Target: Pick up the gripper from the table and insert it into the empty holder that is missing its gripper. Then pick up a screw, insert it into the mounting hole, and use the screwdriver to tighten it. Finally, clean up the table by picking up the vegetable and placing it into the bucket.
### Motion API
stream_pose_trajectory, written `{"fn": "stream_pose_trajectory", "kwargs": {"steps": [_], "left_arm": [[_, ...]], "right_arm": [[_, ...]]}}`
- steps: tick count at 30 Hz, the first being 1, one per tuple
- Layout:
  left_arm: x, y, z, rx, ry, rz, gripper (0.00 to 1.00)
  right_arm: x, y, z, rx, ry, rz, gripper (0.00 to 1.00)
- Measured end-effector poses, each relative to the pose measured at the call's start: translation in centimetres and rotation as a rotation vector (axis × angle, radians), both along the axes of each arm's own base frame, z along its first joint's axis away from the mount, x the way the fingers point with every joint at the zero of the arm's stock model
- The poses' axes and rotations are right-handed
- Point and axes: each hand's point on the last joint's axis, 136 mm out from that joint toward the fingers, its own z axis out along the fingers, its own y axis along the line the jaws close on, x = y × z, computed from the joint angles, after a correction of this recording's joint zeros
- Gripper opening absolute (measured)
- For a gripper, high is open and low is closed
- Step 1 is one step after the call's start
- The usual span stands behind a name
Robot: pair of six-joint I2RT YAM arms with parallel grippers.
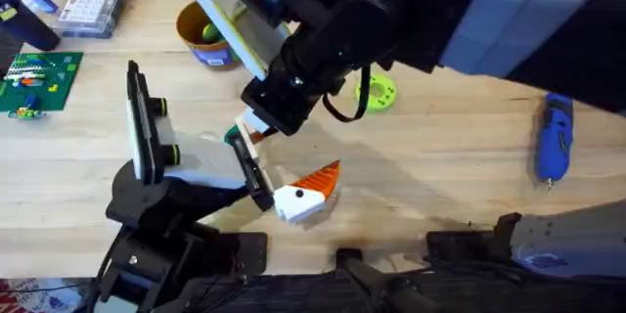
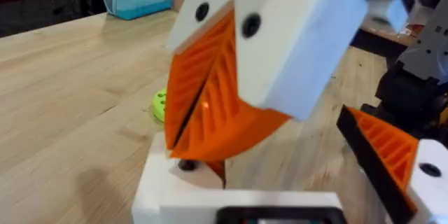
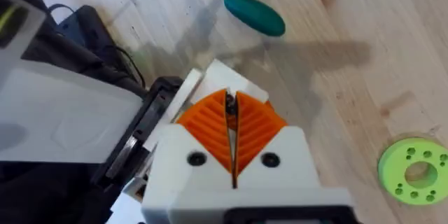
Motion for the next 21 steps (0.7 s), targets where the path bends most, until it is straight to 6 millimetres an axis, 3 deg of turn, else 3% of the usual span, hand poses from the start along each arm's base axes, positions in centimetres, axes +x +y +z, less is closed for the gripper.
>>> {"fn": "stream_pose_trajectory", "kwargs": {"steps": [21], "left_arm": [[0.39, 0.19, -0.28, -0.003, 0.030, 0.023, 0.987]], "right_arm": [[0.35, 0.40, -0.38, 0.003, -0.008, 0.010, 0.009]]}}
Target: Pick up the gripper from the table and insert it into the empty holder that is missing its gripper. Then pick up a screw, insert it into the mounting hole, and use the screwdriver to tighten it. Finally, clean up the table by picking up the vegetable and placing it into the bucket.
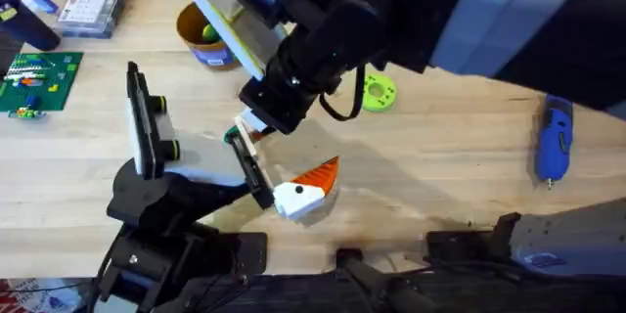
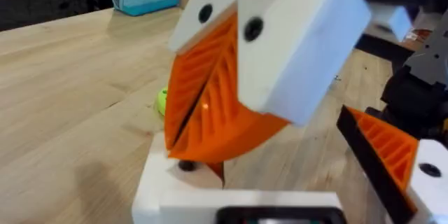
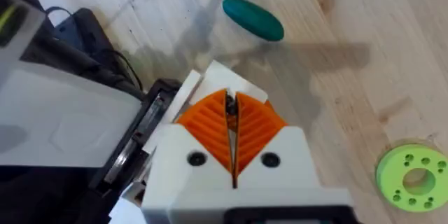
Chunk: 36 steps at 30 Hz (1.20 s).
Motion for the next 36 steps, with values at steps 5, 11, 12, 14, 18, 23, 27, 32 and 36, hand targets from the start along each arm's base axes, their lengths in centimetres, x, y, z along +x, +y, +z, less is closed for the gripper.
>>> {"fn": "stream_pose_trajectory", "kwargs": {"steps": [5, 11, 12, 14, 18, 23, 27, 32, 36], "left_arm": [[0.00, 0.00, -0.01, 0.000, 0.000, 0.000, 0.987], [0.00, 0.00, -0.01, 0.000, 0.000, 0.000, 0.987], [0.00, 0.00, -0.01, 0.000, 0.000, 0.000, 0.987], [0.00, 0.00, -0.01, 0.000, 0.001, 0.000, 0.987], [-0.01, -0.01, -0.01, -0.002, 0.005, 0.000, 0.987], [0.02, 0.01, -0.03, -0.006, 0.015, 0.002, 0.987], [-0.01, -0.01, -0.01, -0.007, 0.014, 0.000, 0.987], [-0.01, -0.01, -0.02, -0.007, 0.014, 0.000, 0.987], [0.00, 0.00, -0.01, -0.007, 0.014, 0.000, 0.987]], "right_arm": [[-0.03, 0.01, 0.00, -0.002, -0.007, 0.016, 0.009], [-0.05, 0.02, 0.00, -0.003, -0.014, 0.028, 0.009], [-0.07, 0.01, -0.01, -0.005, -0.018, 0.036, 0.009], [-0.15, 0.01, -0.04, -0.010, -0.027, 0.050, 0.009], [-0.50, 0.16, -0.12, -0.024, -0.054, 0.095, 0.009], [-0.47, 0.22, -0.18, -0.032, -0.070, 0.119, 0.009], [-0.52, 0.15, -0.19, -0.036, -0.071, 0.124, 0.009], [-0.53, 0.15, -0.18, -0.036, -0.072, 0.126, 0.009], [-0.56, 0.16, -0.18, -0.036, -0.071, 0.127, 0.039]]}}
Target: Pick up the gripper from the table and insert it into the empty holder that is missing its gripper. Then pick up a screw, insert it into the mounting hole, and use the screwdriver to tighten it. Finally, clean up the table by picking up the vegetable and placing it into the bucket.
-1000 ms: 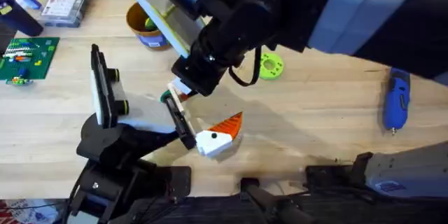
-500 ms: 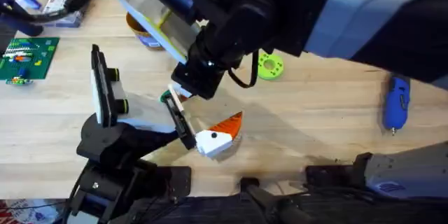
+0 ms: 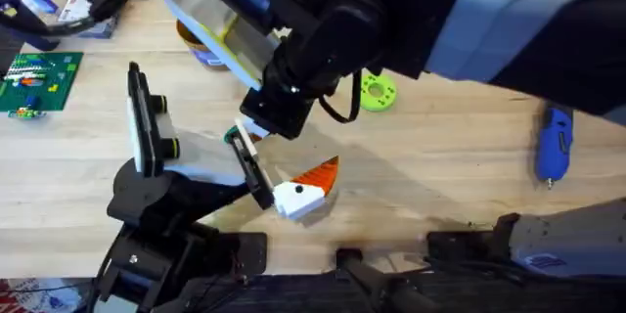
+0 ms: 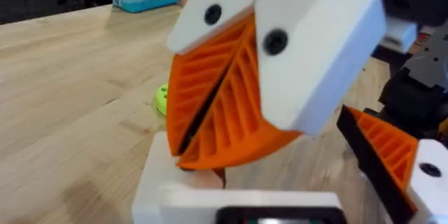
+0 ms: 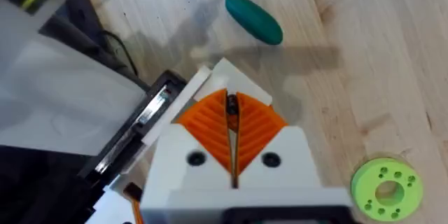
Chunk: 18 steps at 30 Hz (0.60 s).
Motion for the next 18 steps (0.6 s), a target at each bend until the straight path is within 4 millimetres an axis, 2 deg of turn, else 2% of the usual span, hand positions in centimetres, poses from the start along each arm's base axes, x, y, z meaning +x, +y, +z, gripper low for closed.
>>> {"fn": "stream_pose_trajectory", "kwargs": {"steps": [11, 18], "left_arm": [[0.01, 0.00, -0.01, -0.001, 0.003, 0.001, 0.987], [0.01, 0.01, -0.01, -0.001, 0.003, 0.001, 0.986]], "right_arm": [[-0.18, 0.12, -0.03, 0.001, 0.005, 0.009, 0.101], [-0.57, 0.24, 0.03, 0.005, 0.016, 0.019, 0.224]]}}
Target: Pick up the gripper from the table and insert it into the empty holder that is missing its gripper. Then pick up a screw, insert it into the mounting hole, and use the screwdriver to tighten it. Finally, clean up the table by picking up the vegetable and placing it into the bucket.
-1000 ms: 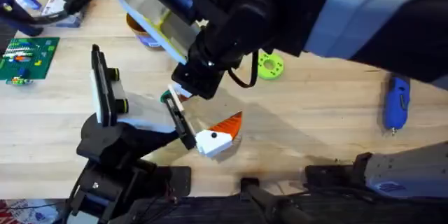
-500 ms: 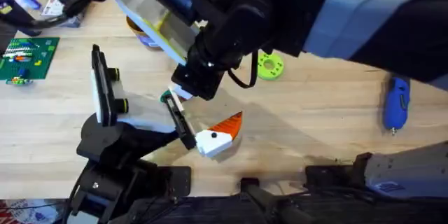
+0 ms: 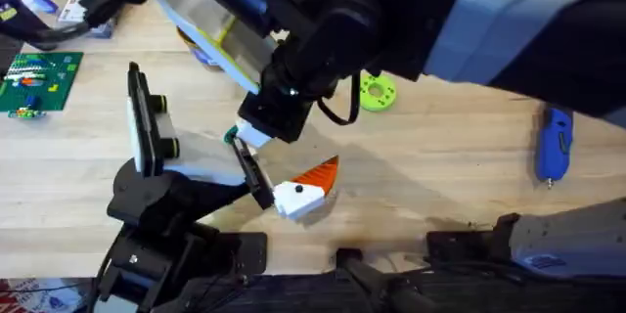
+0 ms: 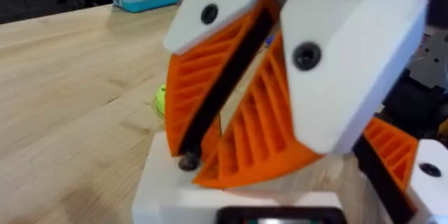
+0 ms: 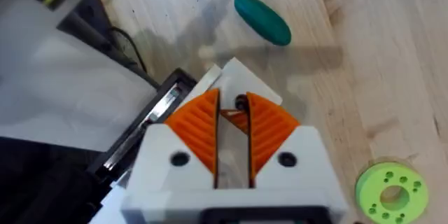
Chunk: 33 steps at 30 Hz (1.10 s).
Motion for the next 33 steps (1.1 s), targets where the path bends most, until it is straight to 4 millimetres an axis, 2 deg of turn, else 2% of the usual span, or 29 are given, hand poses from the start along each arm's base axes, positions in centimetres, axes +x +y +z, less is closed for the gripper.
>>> {"fn": "stream_pose_trajectory", "kwargs": {"steps": [15, 17, 22, 24, 27, 33], "left_arm": [[0.0, 0.0, 0.0, 0.003, -0.007, -0.001, 0.986], [-0.1, 0.0, 0.0, 0.006, -0.015, -0.006, 0.986], [-0.2, -0.1, 0.1, 0.014, -0.031, -0.017, 0.986], [-0.3, -0.1, 0.1, 0.016, -0.036, -0.021, 0.986], [-0.4, -0.2, 0.1, 0.018, -0.041, -0.025, 0.986], [-0.4, -0.2, 0.1, 0.019, -0.044, -0.029, 0.986]], "right_arm": [[0.0, -0.1, 0.2, -0.001, 0.001, -0.001, 0.335], [0.1, -0.3, 0.3, -0.006, 0.003, -0.011, 0.433], [1.2, -1.5, 0.8, -0.027, 0.007, -0.043, 0.944], [1.4, -1.7, 1.1, -0.029, 0.015, -0.048, 0.990], [1.8, -2.0, 1.7, -0.020, 0.024, -0.060, 0.994], [4.5, -3.6, 2.6, 0.003, 0.017, -0.136, 0.994]]}}
